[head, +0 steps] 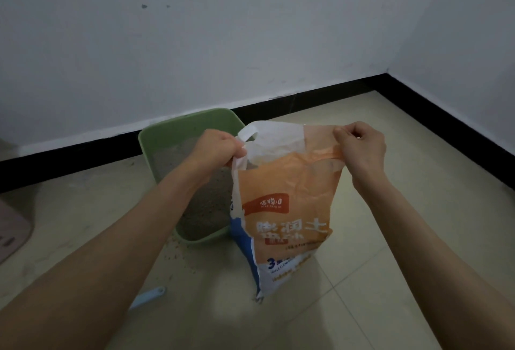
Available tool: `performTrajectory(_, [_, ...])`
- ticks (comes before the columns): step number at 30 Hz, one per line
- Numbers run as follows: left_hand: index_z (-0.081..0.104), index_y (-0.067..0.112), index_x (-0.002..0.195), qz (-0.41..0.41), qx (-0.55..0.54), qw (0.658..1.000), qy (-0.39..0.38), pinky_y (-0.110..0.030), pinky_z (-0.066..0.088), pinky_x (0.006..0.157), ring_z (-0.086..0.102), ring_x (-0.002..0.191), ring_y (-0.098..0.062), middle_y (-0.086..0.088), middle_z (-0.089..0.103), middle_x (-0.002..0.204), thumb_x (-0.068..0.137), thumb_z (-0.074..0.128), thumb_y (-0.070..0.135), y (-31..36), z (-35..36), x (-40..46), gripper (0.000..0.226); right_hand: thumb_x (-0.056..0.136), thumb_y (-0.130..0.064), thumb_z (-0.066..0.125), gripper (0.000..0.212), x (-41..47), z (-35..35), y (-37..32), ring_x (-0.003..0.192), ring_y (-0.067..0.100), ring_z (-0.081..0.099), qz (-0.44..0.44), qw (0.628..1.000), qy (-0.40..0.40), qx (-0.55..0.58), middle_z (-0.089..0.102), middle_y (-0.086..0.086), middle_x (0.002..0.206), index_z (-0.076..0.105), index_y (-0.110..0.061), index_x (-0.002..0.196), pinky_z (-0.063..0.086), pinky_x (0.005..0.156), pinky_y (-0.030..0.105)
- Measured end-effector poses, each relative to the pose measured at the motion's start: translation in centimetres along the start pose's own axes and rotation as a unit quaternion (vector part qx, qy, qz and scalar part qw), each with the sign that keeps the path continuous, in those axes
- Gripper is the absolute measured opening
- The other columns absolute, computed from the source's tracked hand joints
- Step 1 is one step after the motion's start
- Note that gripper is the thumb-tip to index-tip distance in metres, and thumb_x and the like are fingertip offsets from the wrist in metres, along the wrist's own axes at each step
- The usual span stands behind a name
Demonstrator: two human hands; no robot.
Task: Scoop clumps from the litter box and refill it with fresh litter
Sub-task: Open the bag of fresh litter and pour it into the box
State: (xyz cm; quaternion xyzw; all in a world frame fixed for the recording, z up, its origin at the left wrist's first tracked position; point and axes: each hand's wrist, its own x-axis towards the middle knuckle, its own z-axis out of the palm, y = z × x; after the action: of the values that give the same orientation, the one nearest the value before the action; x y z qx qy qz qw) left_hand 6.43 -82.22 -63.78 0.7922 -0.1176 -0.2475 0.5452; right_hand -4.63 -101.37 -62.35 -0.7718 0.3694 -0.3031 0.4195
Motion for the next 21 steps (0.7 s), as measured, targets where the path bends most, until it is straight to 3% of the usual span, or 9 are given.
performTrajectory(5, [0.064, 0.010, 0.072, 0.014, 0.012, 0.999, 0.034, -0.040, 0.054, 0.083, 0.062, 0.088, -0.026, -0.006, 0.065, 0.089, 0.081, 0.060, -0.002, 1.1, -0.1, -0.2, 0.015, 0.088, -0.014, 0.059, 0.016, 0.7, -1.5, -0.4, 0.073, 0.013, 0.053, 0.039, 0.995, 0.016, 0.094, 0.057, 0.000, 0.076, 0.059, -0.013, 0.071, 0.047, 0.067, 0.026])
performTrajectory(8, [0.065, 0.011, 0.071, 0.017, -0.003, 0.999, 0.032, -0.046, 0.054, 0.086, 0.064, 0.091, -0.030, -0.010, 0.067, 0.090, 0.079, 0.062, 0.000, 1.7, -0.2, -0.2, 0.014, 0.086, -0.013, 0.061, 0.019, 1.3, -2.4, -0.2, 0.078, 0.015, 0.055, 0.049, 0.992, 0.039, 0.111, 0.058, 0.000, 0.076, 0.060, -0.016, 0.067, 0.048, 0.069, 0.028])
performTrajectory(16, [0.067, 0.009, 0.076, 0.037, -0.040, 0.997, -0.059, -0.038, 0.053, 0.087, 0.062, 0.092, -0.027, -0.009, 0.066, 0.092, 0.080, 0.064, 0.000, 5.0, 4.1, -0.6, 0.009, 0.084, -0.015, 0.063, 0.024, 2.3, -5.5, 1.0, 0.072, 0.012, 0.053, 0.073, 0.986, 0.111, 0.104, 0.056, -0.004, 0.068, 0.060, -0.021, 0.061, 0.045, 0.066, 0.027])
performTrajectory(21, [0.064, 0.010, 0.078, 0.089, 0.097, 0.979, -0.155, -0.029, 0.044, 0.081, 0.057, 0.090, -0.015, 0.000, 0.061, 0.089, 0.084, 0.062, 0.005, 5.8, 5.0, -0.9, 0.008, 0.086, -0.014, 0.062, 0.020, 2.3, -6.3, 0.7, 0.074, 0.014, 0.055, 0.088, 0.989, 0.073, 0.099, 0.057, -0.001, 0.075, 0.061, -0.017, 0.067, 0.047, 0.062, 0.023])
